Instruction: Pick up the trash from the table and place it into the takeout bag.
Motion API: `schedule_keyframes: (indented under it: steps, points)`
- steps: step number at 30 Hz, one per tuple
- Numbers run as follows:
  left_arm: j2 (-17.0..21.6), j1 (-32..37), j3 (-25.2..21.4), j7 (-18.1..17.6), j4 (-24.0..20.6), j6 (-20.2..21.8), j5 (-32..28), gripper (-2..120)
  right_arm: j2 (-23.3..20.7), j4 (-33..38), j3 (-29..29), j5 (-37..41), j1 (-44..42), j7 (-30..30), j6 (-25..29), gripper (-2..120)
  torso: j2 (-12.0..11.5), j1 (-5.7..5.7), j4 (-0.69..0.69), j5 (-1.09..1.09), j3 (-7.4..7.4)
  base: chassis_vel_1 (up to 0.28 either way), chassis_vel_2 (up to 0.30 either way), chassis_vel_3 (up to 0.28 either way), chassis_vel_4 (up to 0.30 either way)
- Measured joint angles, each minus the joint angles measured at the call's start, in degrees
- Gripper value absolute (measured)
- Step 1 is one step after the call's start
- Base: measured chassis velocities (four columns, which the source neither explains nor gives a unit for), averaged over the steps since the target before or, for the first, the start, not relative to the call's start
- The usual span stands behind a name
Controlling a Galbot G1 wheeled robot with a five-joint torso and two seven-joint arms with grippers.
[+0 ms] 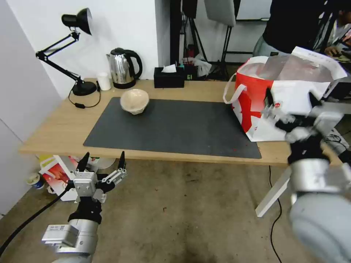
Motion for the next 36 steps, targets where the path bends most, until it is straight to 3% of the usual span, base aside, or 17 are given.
schedule_keyframes:
  steps: [9, 20, 36]
  points:
    - [-0.12, 0.11, 0.03, 0.03, -0.16, -0.01, 0.08, 100, 2.31, -0.19, -5.05, -6.1, -5.35, 2.3, -0.61, 100, 0.0, 0.0, 0.0, -0.01, 0.0, 0.0, 0.0, 0.0, 0.0]
    - [-0.02, 0.09, 0.06, 0.06, 0.79, 0.05, 0.14, 100, 4.42, -1.55, -12.46, -8.32, -8.0, 5.1, -1.77, 100, 0.0, 0.0, 0.0, 0.0, 0.0, 0.0, 0.0, 0.0, 0.0]
    - [-1.04, -0.34, 1.89, 0.17, 1.73, 0.0, 1.67, 100, 2.14, -1.29, -14.93, -6.33, -12.45, 8.72, -5.29, 100, -0.01, 0.01, -0.01, 0.0, 0.0, 0.0, 0.0, 0.0, 0.0]
